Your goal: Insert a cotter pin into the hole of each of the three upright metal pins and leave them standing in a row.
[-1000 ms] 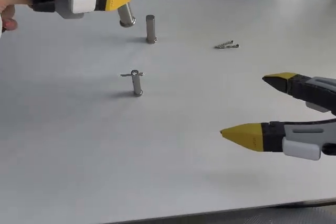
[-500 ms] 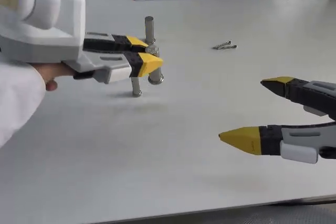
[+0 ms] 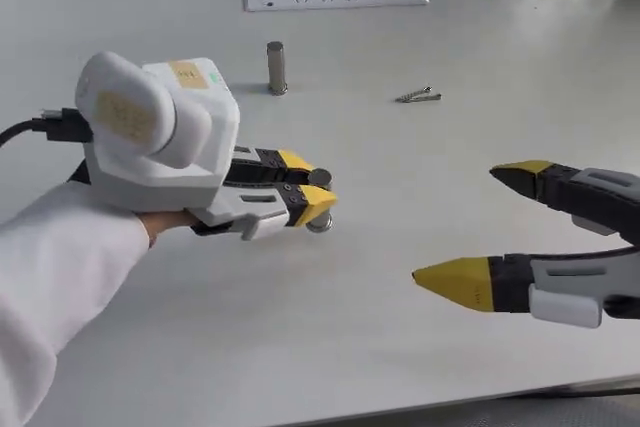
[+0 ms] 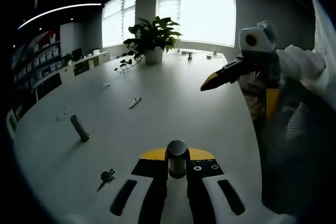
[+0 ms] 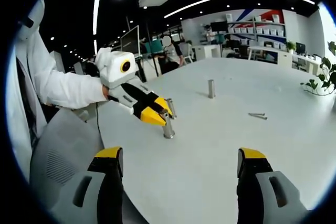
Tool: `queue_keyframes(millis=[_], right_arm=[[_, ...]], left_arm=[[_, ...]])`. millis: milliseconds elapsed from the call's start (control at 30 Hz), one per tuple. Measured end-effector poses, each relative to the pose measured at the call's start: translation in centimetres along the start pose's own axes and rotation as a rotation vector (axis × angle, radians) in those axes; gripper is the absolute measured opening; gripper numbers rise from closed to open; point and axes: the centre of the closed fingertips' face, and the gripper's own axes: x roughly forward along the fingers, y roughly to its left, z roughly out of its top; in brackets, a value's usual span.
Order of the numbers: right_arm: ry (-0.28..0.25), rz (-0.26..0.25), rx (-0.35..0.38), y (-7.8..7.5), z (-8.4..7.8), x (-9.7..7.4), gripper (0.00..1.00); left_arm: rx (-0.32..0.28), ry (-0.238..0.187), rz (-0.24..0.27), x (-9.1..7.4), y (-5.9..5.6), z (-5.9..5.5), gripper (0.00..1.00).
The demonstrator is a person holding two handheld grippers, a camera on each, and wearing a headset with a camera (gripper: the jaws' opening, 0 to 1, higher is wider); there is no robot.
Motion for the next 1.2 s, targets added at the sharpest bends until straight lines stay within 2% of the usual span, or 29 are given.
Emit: queue_keyframes(millis=[100,500,600,733,833,967,1000,1033,1067,1200], right_arm=[[0.003,0.005,0.0,0.1,-0.1,0.0,0.88],[0.005,0.011,0.007,0.4,-0.5,0.1,0.87],[0.008,0.013,0.007,0.5,-0.6,0.1,0.87],[0.009,0.015,0.008,0.5,-0.7,0.0,0.87],[0.008,0.015,0.01,0.5,-0.6,0.0,0.87],[0.006,0.018,0.012,0.6,-0.6,0.0,0.87],[0.006,0.018,0.013,0.6,-0.6,0.0,0.87],[0.005,0.017,0.013,0.6,-0.6,0.0,0.87],[0.005,0.018,0.013,0.6,-0.6,0.0,0.87],[-0.006,0.013,0.022,0.5,-0.5,-0.1,0.88]], left_arm=[[0.014,0.014,-0.001,0.4,-0.5,-0.5,0.1],[0.043,0.019,-0.021,1.2,-1.7,-1.6,0.1],[0.02,0.002,-0.018,1.3,-1.8,-1.6,0.1],[0.039,-0.017,-0.016,1.4,-1.8,-1.6,0.11],[0.015,-0.026,-0.021,1.3,-1.7,-1.5,0.11],[0.04,-0.03,-0.028,1.3,-1.8,-1.5,0.11],[-0.006,-0.034,-0.046,1.3,-2.0,-1.4,0.12],[-0.057,-0.039,-0.077,1.2,-2.4,-1.3,0.15],[-0.062,-0.056,-0.093,1.1,-2.5,-1.1,0.18],[-0.033,-0.054,-0.095,0.5,-2.4,-1.1,0.33]])
